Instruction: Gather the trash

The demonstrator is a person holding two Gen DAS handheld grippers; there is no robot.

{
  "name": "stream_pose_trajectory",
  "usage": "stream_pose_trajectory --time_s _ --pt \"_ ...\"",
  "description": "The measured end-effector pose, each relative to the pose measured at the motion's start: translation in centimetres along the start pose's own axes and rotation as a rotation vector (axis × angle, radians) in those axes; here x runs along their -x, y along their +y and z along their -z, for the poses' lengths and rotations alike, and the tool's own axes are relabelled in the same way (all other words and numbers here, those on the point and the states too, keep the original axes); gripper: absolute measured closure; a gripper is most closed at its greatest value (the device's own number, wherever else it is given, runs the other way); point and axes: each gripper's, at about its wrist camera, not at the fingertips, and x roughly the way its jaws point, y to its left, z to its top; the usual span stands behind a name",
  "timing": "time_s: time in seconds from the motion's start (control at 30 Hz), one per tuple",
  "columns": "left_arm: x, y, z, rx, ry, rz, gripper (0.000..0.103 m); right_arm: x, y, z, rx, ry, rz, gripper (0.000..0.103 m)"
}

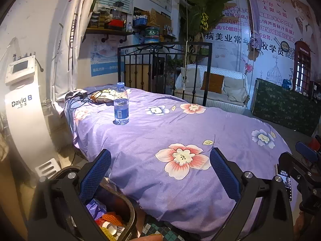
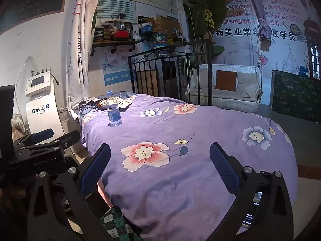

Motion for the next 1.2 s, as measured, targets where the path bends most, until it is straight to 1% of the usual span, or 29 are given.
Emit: stream_pose_trajectory --time_s 0.73,1.2 --pt "0.44 -0.62 0.37 -0.018 -0.010 -0.014 0.006 -0.20 -0.12 0.04 -0.018 0.022 -0.007 0.006" --pt "0.41 -0.42 0.41 -0.008 -0.012 -0.014 0.006 -0.18 -0.28 0.21 -0.017 0.026 -0.009 0.006"
